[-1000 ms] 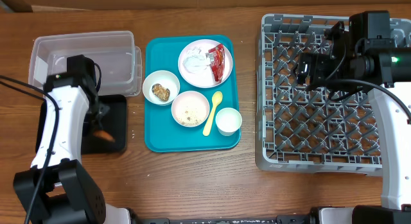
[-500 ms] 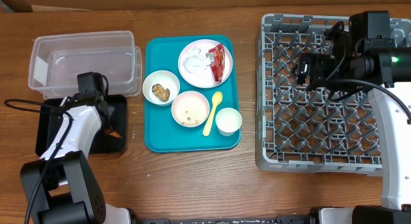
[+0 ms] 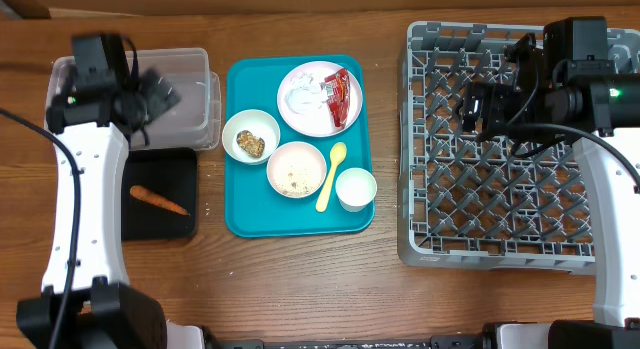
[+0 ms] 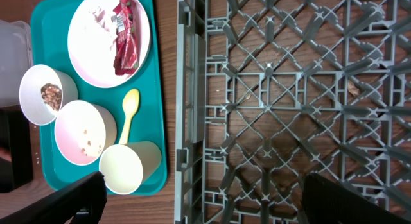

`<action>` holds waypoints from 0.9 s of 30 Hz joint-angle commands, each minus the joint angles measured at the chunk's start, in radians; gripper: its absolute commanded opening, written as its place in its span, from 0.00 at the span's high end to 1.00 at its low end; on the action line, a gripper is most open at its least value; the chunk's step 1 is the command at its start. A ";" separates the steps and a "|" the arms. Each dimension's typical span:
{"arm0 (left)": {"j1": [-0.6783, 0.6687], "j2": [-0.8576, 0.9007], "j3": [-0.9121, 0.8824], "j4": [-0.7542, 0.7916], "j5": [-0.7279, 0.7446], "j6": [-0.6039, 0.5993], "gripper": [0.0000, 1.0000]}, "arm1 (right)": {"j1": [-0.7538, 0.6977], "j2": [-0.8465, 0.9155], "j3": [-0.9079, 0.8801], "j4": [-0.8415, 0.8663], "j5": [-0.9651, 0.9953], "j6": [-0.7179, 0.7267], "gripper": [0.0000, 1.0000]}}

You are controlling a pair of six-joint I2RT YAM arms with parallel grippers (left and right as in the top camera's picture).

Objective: Sort waste into correct bins and load items into the dishwasher
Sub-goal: 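Carry the carrot left and release it onto the black tray, then grasp the red wrapper and tissue on the plate with the left gripper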

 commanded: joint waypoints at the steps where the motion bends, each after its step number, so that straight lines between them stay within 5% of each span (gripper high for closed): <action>1: -0.091 -0.025 0.103 -0.013 0.234 0.189 0.00 | 0.002 -0.003 0.026 0.003 -0.005 0.003 0.00; 12: -0.452 0.287 0.341 0.072 0.037 0.167 0.00 | 0.002 -0.003 0.026 -0.023 -0.005 0.003 0.00; 21: -0.513 0.724 0.641 0.095 0.038 0.179 0.00 | 0.002 -0.003 0.018 -0.035 -0.005 0.003 0.00; 27: -0.522 0.851 0.702 0.077 0.027 0.180 0.00 | 0.002 -0.003 0.006 -0.040 -0.005 0.003 0.00</action>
